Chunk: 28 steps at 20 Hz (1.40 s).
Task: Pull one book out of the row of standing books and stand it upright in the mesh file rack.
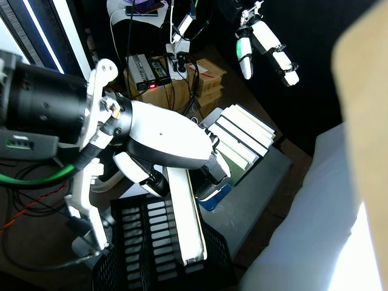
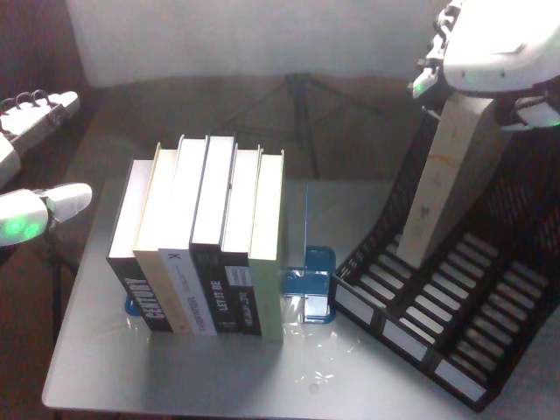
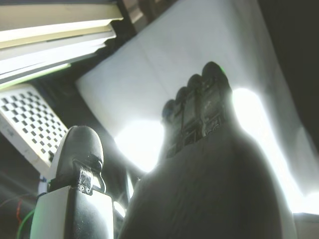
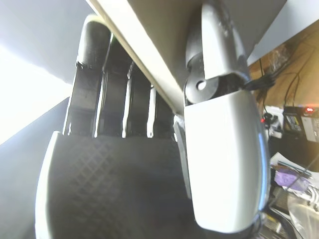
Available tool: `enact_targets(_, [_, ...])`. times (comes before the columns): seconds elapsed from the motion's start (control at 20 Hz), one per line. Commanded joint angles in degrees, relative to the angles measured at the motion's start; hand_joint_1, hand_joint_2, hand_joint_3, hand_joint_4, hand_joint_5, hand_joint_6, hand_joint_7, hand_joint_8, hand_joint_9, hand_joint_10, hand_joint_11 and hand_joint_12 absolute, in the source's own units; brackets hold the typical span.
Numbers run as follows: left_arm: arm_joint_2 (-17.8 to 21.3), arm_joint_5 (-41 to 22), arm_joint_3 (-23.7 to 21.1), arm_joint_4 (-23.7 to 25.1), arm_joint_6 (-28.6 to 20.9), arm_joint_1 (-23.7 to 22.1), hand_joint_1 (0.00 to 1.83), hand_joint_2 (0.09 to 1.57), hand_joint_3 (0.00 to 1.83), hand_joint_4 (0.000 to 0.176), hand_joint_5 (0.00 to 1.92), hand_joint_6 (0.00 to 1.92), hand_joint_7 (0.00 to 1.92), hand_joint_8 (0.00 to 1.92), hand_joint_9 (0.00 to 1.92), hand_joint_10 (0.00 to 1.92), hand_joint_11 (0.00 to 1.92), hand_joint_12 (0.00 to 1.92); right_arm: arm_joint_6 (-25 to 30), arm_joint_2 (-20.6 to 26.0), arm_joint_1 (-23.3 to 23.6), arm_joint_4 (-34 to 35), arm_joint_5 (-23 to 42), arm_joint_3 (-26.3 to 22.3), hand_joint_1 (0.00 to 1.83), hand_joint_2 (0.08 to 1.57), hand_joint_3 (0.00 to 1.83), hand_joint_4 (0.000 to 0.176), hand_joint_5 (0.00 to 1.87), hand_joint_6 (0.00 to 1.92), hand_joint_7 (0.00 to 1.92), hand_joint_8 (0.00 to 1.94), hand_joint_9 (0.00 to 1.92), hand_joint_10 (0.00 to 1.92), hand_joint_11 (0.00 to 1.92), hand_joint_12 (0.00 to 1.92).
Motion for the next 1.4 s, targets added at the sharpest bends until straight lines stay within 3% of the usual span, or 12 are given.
enact_targets(0.0, [0.44,-7.3,0.18,-1.6,-0.31,0.13,0.49,1.35,0.0,0.015,0.02,0.0,0.0,0.0,0.0,0.0,0.0,0.0,-0.76,0.5,0.23,0.76,-4.27,0.38,1.35,1.19,0.0,0.0,0.81,1.21,0.82,1.24,0.77,1.46,0.46,1.77])
enact_targets(0.15, [0.39,-7.85,0.14,-2.2,-0.63,0.93,0.5,1.34,0.0,0.021,0.02,0.0,0.0,0.0,0.0,0.0,0.0,0.0,-0.78,-0.62,-0.97,1.23,-4.54,0.98,1.35,1.19,0.0,0.0,0.8,1.17,0.83,1.27,0.74,1.5,0.53,1.79])
enact_targets(0.25, [0.26,-7.73,0.13,-2.17,-0.66,1.01,0.5,1.34,0.0,0.008,0.03,0.0,0.0,0.0,0.0,0.0,0.0,0.0,-0.79,-0.97,-1.63,1.32,-4.75,1.15,1.36,1.18,0.0,0.0,0.83,1.14,0.85,1.26,0.75,1.48,0.54,1.77])
enact_targets(0.35, [0.21,-7.79,0.12,-2.21,-0.76,1.08,0.49,1.34,0.0,0.014,0.03,0.0,0.0,0.0,0.0,0.0,0.0,0.0,-0.83,-1.06,-2.07,2.37,-4.82,1.16,1.36,1.19,0.0,0.0,0.79,1.2,0.83,1.25,0.77,1.46,0.58,1.71])
enact_targets(0.4, [0.21,-7.82,0.11,-2.24,-0.83,1.12,0.49,1.34,0.0,0.015,0.03,0.0,0.0,0.0,0.0,0.0,0.0,0.0,-3.12,-1.04,-2.09,5.43,-4.6,1.11,1.36,1.18,0.0,0.0,0.8,1.18,0.85,1.24,0.79,1.45,0.61,1.7])
enact_targets(0.5, [0.29,-7.97,-0.05,-2.47,-0.86,1.33,0.52,1.34,0.0,0.007,0.04,0.0,0.0,0.0,0.0,0.0,0.0,0.0,-15.87,-1.29,-2.94,18.78,-5.2,1.04,1.36,1.18,0.0,0.0,0.8,1.18,0.85,1.24,0.78,1.46,0.59,1.71])
enact_targets(0.6, [0.27,-7.95,-0.09,-2.58,-0.85,1.4,0.52,1.34,0.0,0.005,0.04,0.0,0.0,0.0,0.0,0.0,0.0,0.0,-18.7,-1.71,-3.92,22.18,-6.13,1.57,1.36,1.18,0.0,0.0,0.79,1.18,0.85,1.24,0.78,1.46,0.59,1.71])
enact_targets(0.65, [0.23,-7.93,-0.09,-2.59,-0.85,1.42,0.54,1.34,0.0,0.004,0.04,0.01,0.0,0.0,0.0,0.0,0.0,0.0,-18.7,-1.95,-4.34,22.18,-6.56,1.94,1.36,1.19,0.0,0.0,0.83,1.09,0.81,1.28,0.77,1.51,0.6,1.78])
enact_targets(0.75, [0.18,-8.01,-0.11,-2.75,-0.85,1.58,0.54,1.34,0.0,0.001,0.04,0.0,0.0,0.0,0.0,0.0,0.0,0.0,-18.7,-2.52,-5.2,22.18,-7.7,2.83,1.35,1.2,0.0,0.0,0.82,1.15,0.81,1.27,0.74,1.53,0.55,1.79])
enact_targets(0.9, [0.07,-8.16,-0.1,-2.87,-0.94,1.69,0.52,1.34,0.0,0.0,0.04,0.0,0.0,0.0,0.0,0.0,0.0,0.0,-18.71,-3.51,-5.8,21.67,-9.54,4.02,1.36,1.18,0.0,0.0,0.86,1.09,0.85,1.21,0.75,1.51,0.57,1.79])
enact_targets(1.1, [-0.17,-8.48,0.06,-3.03,-1.16,1.92,0.53,1.34,0.0,0.0,0.05,0.0,0.0,0.0,0.0,0.0,0.0,0.0,-18.71,-5.47,-6.41,21.45,-10.22,6.79,1.35,1.2,0.0,0.0,0.8,1.19,0.81,1.27,0.72,1.55,0.51,1.83])
enact_targets(1.35, [-0.51,-8.91,0.34,-3.15,-1.51,1.98,0.51,1.35,0.0,0.0,0.04,0.0,0.0,0.0,0.0,0.0,0.0,0.0,-18.72,-7.65,-8.02,20.92,-11.46,9.08,1.36,1.16,0.0,0.0,0.88,1.05,0.87,1.18,0.81,1.43,0.62,1.75])
